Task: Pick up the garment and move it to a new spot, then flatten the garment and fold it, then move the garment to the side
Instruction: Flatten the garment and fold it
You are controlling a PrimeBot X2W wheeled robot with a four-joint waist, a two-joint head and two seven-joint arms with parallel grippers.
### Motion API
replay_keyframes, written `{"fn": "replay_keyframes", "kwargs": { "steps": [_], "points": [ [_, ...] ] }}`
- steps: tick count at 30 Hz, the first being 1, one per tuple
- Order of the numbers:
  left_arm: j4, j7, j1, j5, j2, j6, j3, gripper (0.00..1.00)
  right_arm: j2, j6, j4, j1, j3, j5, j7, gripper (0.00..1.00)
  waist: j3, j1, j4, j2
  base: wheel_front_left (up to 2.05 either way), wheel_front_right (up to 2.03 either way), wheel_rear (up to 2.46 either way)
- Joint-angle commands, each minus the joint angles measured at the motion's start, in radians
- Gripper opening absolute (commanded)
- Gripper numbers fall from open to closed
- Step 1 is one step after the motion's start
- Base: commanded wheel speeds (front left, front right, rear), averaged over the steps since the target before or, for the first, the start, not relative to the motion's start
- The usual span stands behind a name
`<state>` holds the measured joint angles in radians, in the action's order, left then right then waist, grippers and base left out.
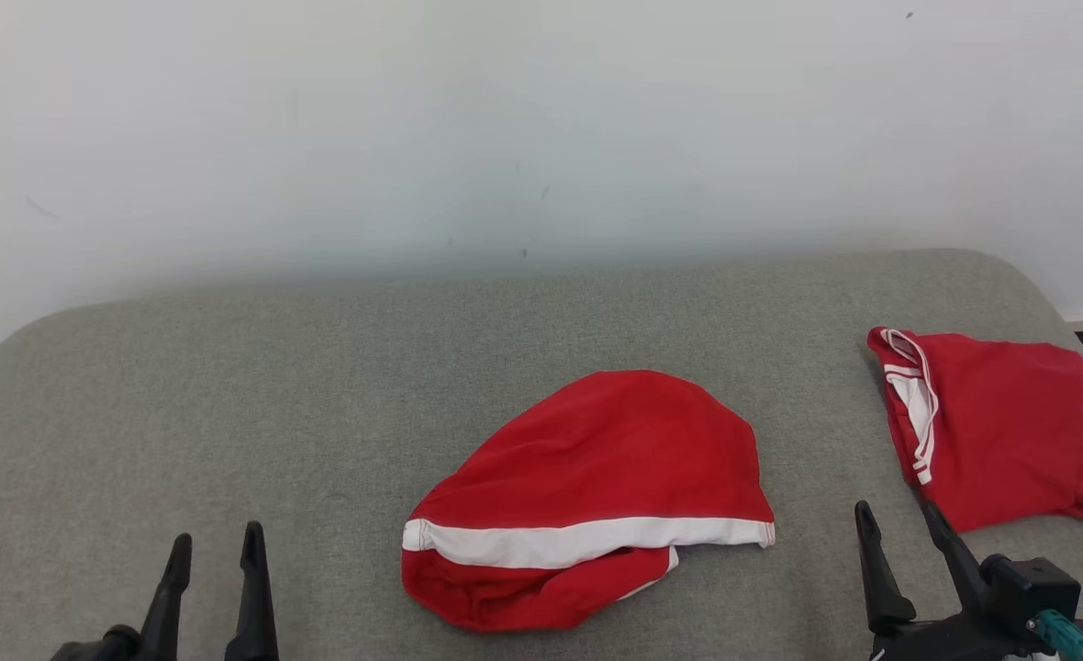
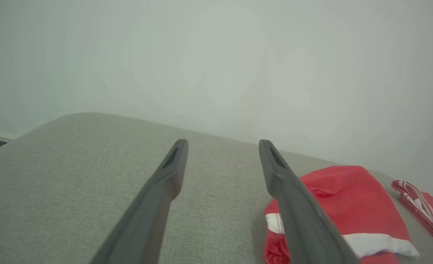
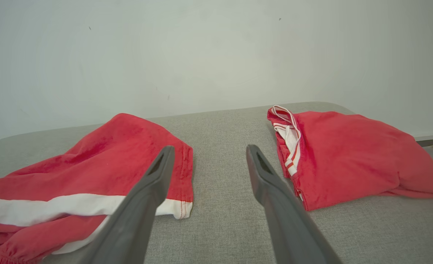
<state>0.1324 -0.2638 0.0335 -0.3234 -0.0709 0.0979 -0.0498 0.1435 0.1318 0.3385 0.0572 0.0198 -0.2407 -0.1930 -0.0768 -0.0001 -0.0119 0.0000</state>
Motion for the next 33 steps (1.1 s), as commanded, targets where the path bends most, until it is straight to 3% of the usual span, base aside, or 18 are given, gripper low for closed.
{"fn": "replay_keyframes", "kwargs": {
  "steps": [1,33],
  "points": [
    [0.006,0.0,0.018,0.013,0.003,0.004,-0.001,1.0,0.002,-0.003,0.0,-0.013,-0.002,0.005,0.001,1.0,-0.002,0.0001,0.0,0.0,0.0,0.0,0.0],
    [0.055,0.0,0.037,0.069,0.017,0.03,0.028,1.0,-0.019,-0.003,-0.021,-0.048,-0.011,0.008,0.003,1.0,-0.005,0.0001,0.011,0.0,0.0,0.0,0.0]
  ]
}}
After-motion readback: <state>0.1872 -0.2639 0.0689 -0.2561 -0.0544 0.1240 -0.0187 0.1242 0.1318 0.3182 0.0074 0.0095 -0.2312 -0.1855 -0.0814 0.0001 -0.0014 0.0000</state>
